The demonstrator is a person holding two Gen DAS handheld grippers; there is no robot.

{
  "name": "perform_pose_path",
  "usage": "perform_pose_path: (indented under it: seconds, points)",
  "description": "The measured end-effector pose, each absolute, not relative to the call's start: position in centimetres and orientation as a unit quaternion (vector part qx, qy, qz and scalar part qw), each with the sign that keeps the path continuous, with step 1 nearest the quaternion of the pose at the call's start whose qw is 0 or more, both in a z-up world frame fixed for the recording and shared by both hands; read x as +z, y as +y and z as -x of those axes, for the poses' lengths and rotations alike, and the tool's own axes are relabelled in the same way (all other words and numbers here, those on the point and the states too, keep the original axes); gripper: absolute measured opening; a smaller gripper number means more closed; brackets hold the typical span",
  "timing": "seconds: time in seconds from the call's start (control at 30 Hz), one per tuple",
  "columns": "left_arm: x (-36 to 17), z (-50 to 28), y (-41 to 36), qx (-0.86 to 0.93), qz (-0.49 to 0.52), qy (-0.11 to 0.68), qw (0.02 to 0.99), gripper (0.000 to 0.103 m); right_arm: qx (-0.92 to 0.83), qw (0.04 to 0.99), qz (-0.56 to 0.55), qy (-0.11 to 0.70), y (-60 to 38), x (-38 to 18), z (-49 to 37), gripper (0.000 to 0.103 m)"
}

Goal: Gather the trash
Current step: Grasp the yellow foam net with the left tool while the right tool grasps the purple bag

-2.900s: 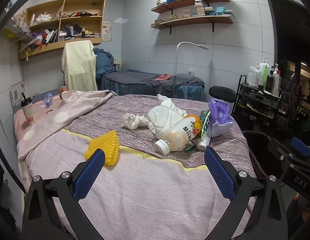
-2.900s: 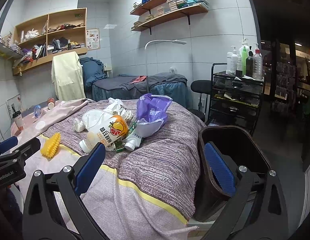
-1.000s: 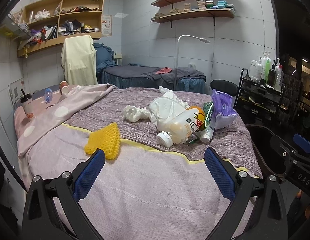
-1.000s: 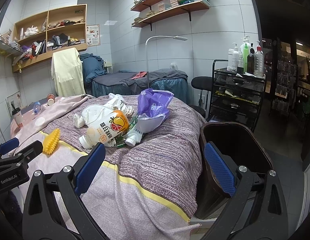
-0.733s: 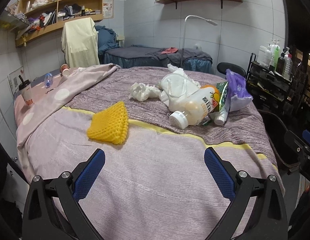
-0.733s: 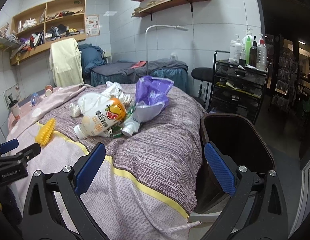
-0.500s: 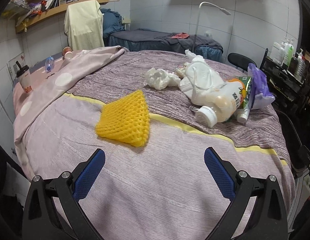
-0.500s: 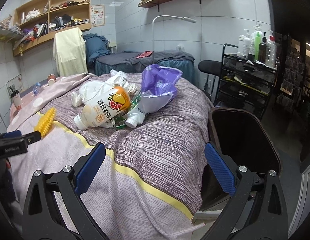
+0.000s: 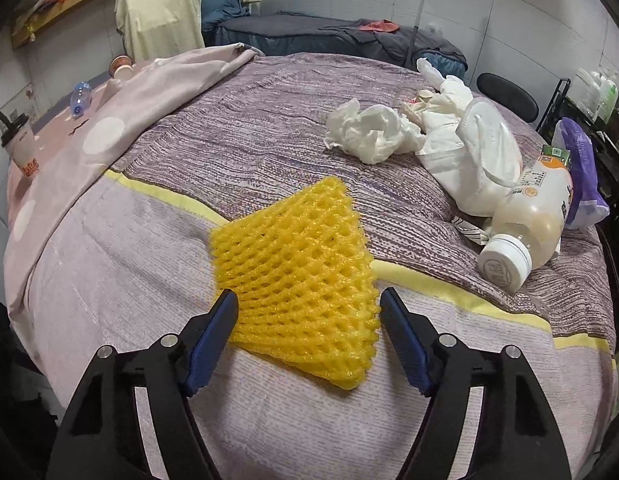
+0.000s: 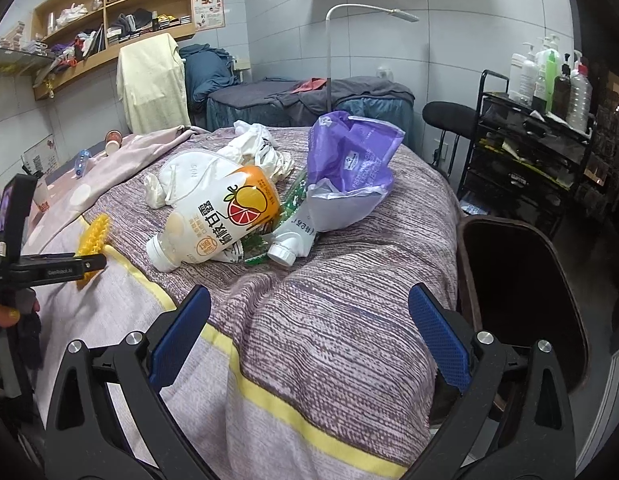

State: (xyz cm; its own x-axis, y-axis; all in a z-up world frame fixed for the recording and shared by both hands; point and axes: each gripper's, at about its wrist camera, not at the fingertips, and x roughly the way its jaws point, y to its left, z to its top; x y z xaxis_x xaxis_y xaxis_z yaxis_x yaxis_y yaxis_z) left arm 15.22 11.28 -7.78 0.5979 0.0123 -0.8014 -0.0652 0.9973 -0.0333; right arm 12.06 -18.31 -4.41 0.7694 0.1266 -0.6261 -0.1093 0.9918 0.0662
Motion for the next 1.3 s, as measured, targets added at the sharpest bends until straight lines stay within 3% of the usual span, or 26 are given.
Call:
perform_pose_path:
  seconds: [0.27, 0.43, 0.67, 0.87, 0.9, 0.97, 1.07, 1.17, 1.3]
  points:
    - [-7.0, -15.6, 11.6, 0.003, 0.058, 0.432, 0.9, 0.031, 0.073, 0.934, -0.043, 0.348, -19.0, -4.6, -15.7, 0.094]
    - [-6.4, -16.2, 10.7, -0.007, 0.055, 0.422, 0.905, 0.026, 0.069, 0.931, -0.061, 0.353, -19.8, -4.2, -18.7, 0.086]
    - [-4.5, -16.7, 9.3, -0.033, 0.063, 0.4, 0.914, 0.025, 0.026, 0.93, -0.066, 0.36, -20.9, -3.8, -23.4, 0.086]
    - [-3.8, -17.0, 8.0, -0.058, 0.065, 0.393, 0.915, 0.025, 0.057, 0.909, -0.139, 0.389, -23.1, -5.2, -26.4, 0.085]
    - [-3.7, -16.9, 7.8, -0.061, 0.066, 0.392, 0.915, 0.025, 0.07, 0.905, -0.149, 0.393, -23.3, -5.5, -26.7, 0.083]
    - [-3.6, -16.9, 7.4, -0.07, 0.07, 0.391, 0.915, 0.025, 0.096, 0.898, -0.16, 0.4, -23.2, -6.1, -27.3, 0.058]
    - [-3.5, -16.3, 6.9, -0.08, 0.081, 0.388, 0.915, 0.025, 0.125, 0.889, -0.183, 0.401, -23.3, -6.6, -27.5, 0.04]
    - [-3.3, -15.6, 6.3, -0.088, 0.085, 0.384, 0.915, 0.025, 0.128, 0.892, -0.187, 0.392, -23.2, -6.3, -27.1, 0.031]
    - [-2.9, -14.4, 5.5, -0.096, 0.087, 0.374, 0.918, 0.025, 0.123, 0.901, -0.196, 0.367, -23.6, -5.2, -25.6, 0.027]
